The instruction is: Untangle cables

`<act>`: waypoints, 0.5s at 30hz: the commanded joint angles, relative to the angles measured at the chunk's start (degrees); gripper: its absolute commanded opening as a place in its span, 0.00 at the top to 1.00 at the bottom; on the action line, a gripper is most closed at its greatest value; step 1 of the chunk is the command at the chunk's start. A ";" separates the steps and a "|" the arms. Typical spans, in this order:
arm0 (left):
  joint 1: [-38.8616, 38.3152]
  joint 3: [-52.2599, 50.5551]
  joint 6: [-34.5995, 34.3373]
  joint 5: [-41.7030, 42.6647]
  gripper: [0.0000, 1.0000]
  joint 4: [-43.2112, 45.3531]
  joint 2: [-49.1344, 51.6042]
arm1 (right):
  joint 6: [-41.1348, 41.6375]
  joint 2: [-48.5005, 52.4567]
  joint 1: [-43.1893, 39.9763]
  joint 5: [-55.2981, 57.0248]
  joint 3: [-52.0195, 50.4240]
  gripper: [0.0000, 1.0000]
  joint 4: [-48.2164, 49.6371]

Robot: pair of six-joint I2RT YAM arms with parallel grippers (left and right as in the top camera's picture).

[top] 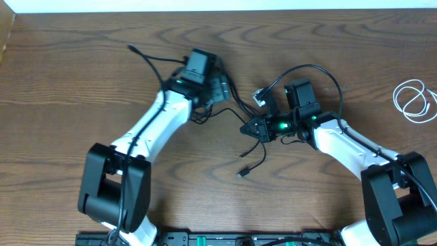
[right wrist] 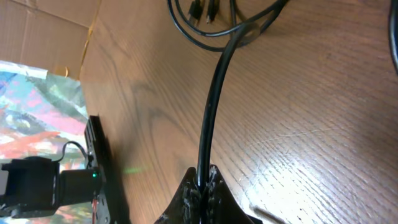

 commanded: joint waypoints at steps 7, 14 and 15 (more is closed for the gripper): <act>4.83 -0.55 4.04 -4.92 0.19 -7.89 -0.57 | -1.05 0.13 0.57 2.16 0.33 0.99 -0.13; 4.17 -3.10 4.02 -4.94 0.19 -7.82 0.15 | -1.05 0.13 0.55 3.67 0.33 0.99 -0.96; 4.17 -3.43 4.02 -4.94 0.19 -7.80 0.15 | -1.05 0.13 0.57 3.67 0.33 0.99 -0.96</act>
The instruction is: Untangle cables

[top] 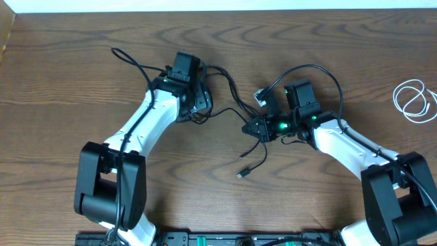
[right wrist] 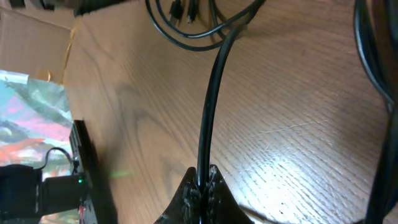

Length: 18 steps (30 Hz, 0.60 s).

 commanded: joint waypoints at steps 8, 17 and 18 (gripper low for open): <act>-0.11 -1.75 1.07 -1.11 0.76 0.15 0.13 | -1.05 0.13 0.59 0.24 0.33 0.99 -0.17; -0.11 1.01 4.61 0.76 0.92 4.50 -7.32 | -1.05 0.13 0.61 3.10 0.33 0.99 -0.57; -0.11 1.07 5.60 1.46 0.92 6.21 -9.53 | -1.05 0.13 0.61 3.08 0.33 0.99 -0.59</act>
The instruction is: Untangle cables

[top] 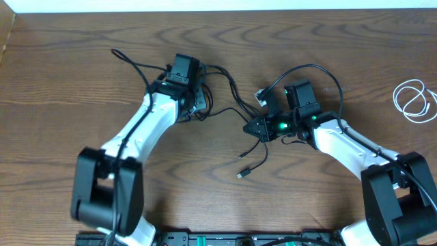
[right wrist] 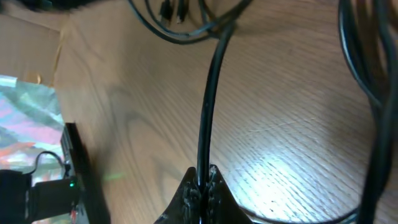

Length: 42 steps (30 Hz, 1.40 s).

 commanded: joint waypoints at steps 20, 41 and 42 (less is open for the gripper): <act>-0.02 2.43 8.00 0.63 0.92 13.73 -34.82 | -1.01 0.13 0.59 2.05 0.33 0.99 -0.15; 0.00 2.43 8.02 -4.81 0.92 12.59 -37.07 | 5.77 0.13 0.46 50.12 0.33 0.99 -6.54; 0.00 2.43 8.02 -4.81 0.92 12.24 -37.05 | 5.75 0.13 0.39 51.74 0.33 0.99 -6.84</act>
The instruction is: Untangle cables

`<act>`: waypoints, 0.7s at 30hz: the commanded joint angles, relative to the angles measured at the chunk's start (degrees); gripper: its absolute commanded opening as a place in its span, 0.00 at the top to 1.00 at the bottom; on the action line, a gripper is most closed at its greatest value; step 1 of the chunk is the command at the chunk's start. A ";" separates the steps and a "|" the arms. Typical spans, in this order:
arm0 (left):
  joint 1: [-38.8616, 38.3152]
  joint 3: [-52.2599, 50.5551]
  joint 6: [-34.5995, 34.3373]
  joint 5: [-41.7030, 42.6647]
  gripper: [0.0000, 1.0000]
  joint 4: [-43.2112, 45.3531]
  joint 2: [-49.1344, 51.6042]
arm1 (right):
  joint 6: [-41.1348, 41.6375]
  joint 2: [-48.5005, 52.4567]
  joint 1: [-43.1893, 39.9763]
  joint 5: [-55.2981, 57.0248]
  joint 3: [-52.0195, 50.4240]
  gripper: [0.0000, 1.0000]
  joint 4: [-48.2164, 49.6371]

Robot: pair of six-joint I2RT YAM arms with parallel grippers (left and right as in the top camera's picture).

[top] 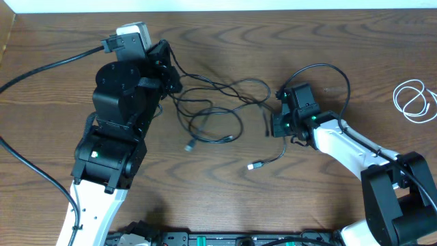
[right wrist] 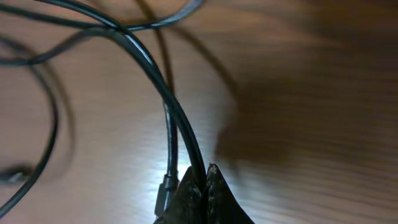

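Thin black cables (top: 218,102) lie in loose loops across the middle of the wooden table, stretched between my two grippers. My left gripper (top: 169,72) is lifted high at the back left, and strands run straight out of its fingers. To the right, my right gripper (top: 272,124) sits low, shut on a black cable (right wrist: 155,74) that curves away to the upper left. A plug (right wrist: 163,190) lies just left of its fingertips. One loose end with a silver plug (top: 256,165) rests in front.
A coiled white cable (top: 414,100) lies at the far right edge. My raised left arm (top: 116,116) covers much of the table's left side, and its own thick supply cable (top: 41,68) sweeps off to the left. The table's far edge (top: 273,9) runs along the top.
My left arm has risen high and gone back and to the left. The bunched cables are now drawn out into wide loops. My right gripper sits slightly further right, still clamped on its cable.
My left gripper was low on the cable bundle at the table's middle left while my right gripper held a black cable. Over the two later moments the left gripper sat a little further left with the bundle. Now it is high and the cables are spread out.
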 commanded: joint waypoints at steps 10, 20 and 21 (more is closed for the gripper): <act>-0.02 0.98 0.74 -3.56 0.92 -8.26 -0.24 | 0.98 0.13 -0.20 12.98 0.33 0.75 -1.38; -0.02 -0.79 0.72 -4.13 0.92 -20.22 7.02 | 0.98 0.11 -0.94 5.25 2.93 0.66 -4.35; -0.02 -0.94 0.72 -4.13 0.92 -20.39 8.20 | 0.98 0.11 -1.14 4.44 3.63 0.66 -5.60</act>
